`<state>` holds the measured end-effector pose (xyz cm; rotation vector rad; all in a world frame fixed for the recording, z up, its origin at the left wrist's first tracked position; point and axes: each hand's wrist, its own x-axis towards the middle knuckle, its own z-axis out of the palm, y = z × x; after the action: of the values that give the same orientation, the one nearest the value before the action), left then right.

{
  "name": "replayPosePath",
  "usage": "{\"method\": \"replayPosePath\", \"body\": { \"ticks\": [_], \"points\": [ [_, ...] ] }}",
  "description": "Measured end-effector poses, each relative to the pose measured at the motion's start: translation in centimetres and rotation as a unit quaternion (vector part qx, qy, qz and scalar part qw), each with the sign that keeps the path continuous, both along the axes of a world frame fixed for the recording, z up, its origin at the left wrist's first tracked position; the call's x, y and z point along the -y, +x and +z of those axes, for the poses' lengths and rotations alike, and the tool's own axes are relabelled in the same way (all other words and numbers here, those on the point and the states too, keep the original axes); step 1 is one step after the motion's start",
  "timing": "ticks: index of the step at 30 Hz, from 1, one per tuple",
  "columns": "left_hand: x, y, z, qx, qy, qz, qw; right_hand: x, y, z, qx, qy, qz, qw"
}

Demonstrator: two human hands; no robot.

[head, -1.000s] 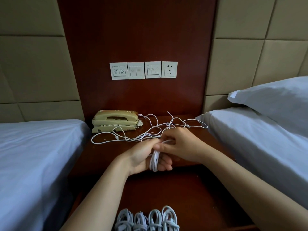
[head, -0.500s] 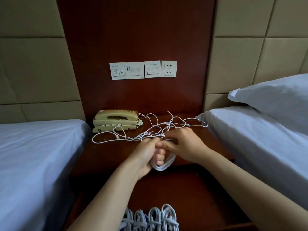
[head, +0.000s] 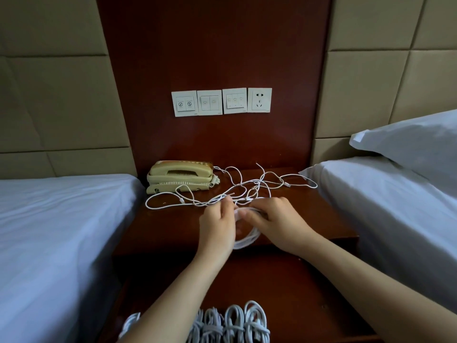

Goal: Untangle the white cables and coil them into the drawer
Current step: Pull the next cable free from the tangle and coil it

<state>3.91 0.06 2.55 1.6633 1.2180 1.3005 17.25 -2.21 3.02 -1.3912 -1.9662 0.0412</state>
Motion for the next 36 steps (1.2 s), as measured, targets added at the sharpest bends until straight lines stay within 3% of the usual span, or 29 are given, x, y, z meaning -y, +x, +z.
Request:
{"method": "replayPosePath", "body": {
  "ticks": [5, 10, 19, 24, 30, 36],
  "points": [
    [0.1, -0.3, -0.8, -0.098, 0.052, 0.024, 0.994, 0.0, -0.3, -0.1, -0.104, 0.025, -0.068, 0.992],
    [0.1, -0.3, -0.4, -0.041, 0.039, 0.018, 0.998, 0.3, -1.5, -0.7, -0.135, 0.013, -0.039, 0.990],
    [-0.6, -0.4, -0.1, -0.017, 0.092, 0.014, 0.996, -0.4, -1.9, -0.9, -0.214, 0.015, -0.041, 0.976],
    [-0.9, -0.4, -0.2, -0.045, 0.089, 0.010, 0.995, -0.4, -1.9, -0.8, -0.214, 0.022, -0.039, 0.976],
    [-2.1, -1.4, 0.1, -0.080, 0.114, 0.026, 0.990, -0.5, -1.6, -0.5, -0.250, -0.035, 0.001, 0.968],
    [-1.9, -2.0, 0.5, -0.022, 0.031, -0.070, 0.997, -0.9, 0.8, 0.4, -0.159, 0.025, -0.043, 0.986]
  ]
}}
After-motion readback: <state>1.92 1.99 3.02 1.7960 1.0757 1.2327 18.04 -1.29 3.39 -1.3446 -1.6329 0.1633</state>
